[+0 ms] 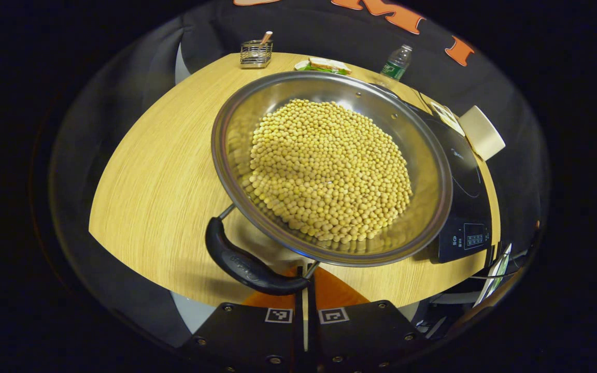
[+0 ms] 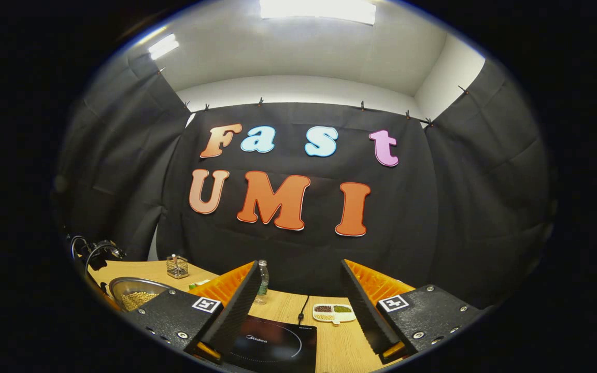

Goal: First push the handle of the pot to place it horizontally, then grasp the pot with both hands and set it on the induction cooktop.

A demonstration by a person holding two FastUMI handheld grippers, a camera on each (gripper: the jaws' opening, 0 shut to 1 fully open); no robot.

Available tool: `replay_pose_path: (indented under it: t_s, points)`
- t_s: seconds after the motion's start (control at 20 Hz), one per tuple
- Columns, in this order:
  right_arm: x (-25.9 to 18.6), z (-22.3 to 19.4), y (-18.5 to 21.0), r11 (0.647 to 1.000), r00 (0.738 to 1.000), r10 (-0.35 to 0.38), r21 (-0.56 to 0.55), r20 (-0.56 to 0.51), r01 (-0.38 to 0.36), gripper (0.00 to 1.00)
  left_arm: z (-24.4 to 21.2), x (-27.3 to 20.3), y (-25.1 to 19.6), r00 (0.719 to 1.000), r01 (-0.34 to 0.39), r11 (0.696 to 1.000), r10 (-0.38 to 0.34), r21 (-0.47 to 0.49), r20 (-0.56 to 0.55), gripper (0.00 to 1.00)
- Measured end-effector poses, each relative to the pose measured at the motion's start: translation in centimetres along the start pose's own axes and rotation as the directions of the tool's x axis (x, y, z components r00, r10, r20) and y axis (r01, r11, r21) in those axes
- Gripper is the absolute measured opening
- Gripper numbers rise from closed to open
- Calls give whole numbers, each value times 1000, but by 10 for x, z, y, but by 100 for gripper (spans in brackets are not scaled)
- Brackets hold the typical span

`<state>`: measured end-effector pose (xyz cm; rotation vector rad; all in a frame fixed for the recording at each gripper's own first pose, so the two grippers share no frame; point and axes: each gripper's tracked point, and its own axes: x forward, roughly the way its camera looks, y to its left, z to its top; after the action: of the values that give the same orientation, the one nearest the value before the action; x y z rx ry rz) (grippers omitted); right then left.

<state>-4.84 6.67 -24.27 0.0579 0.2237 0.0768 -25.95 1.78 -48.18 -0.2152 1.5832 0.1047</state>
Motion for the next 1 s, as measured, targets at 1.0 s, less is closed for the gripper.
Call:
replay_pose_path:
  t_s: [1.0]
  points:
    - [28, -28, 26, 999, 996, 32, 31, -79, -29, 95, 31, -11, 80, 974, -221, 973, 216, 70, 65, 5]
